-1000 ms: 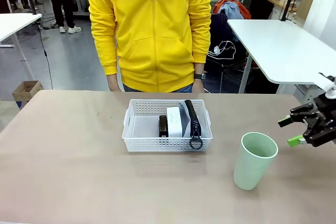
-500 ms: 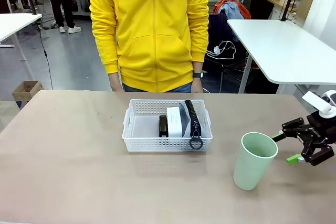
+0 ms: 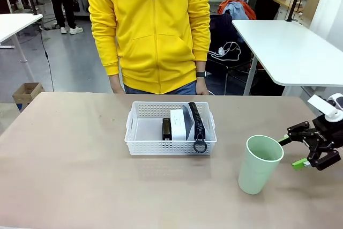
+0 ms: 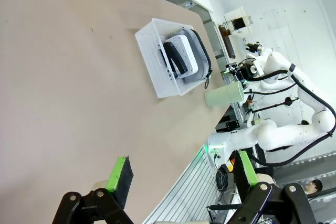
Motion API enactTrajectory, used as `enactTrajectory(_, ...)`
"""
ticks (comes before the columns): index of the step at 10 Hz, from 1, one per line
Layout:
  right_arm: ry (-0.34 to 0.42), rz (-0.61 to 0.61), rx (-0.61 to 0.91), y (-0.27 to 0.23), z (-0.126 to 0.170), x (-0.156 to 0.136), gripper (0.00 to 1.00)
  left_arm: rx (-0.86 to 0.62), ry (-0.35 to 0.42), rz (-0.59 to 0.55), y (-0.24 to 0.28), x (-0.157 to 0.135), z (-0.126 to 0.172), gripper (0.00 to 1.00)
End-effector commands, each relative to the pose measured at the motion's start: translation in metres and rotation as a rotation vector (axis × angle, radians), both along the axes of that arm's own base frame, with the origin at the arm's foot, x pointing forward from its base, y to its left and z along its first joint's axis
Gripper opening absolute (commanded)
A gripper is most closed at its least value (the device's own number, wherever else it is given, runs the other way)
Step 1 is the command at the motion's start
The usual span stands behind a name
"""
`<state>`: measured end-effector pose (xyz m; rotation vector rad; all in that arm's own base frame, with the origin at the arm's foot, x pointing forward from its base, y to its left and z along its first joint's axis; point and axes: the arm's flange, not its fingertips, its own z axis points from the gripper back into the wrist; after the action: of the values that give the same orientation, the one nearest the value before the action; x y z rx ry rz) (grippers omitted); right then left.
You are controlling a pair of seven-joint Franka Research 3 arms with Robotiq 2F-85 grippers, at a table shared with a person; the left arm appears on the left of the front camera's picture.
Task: Efficiently arrange items inside the basket to fit them all.
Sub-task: Pick up the Reusable plastic cup and place it inside the Organizing basket.
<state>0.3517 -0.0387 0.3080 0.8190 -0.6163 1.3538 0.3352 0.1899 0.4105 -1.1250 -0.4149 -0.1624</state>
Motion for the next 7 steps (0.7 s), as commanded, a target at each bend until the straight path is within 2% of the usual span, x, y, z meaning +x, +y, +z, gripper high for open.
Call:
enactTrajectory(1, -0.183, -0.002, -0.029, 0.011, 0.003, 0.002, 1.0, -0.015, 0.0, 0.021, -0.003, 0.0, 0.002, 1.0)
enactTrajectory(2, -0.278, 0.004, -0.048, 0.025, 0.003, -0.001, 1.0, -0.015, 0.0, 0.021, -0.003, 0.0, 0.002, 1.0)
enactTrajectory(3, -0.333, 0.034, -0.07, 0.036, -0.002, -0.008, 1.0, -0.015, 0.0, 0.021, -0.003, 0.0, 0.002, 1.0)
enactTrajectory(5, -0.364, 0.11, -0.06, 0.05, -0.014, -0.018, 1.0, -0.015, 0.0, 0.021, -0.003, 0.0, 0.002, 1.0)
enactTrajectory(7, -0.338, 0.195, -0.03, 0.052, -0.023, -0.019, 1.0, -0.015, 0.0, 0.021, -0.003, 0.0, 0.002, 1.0)
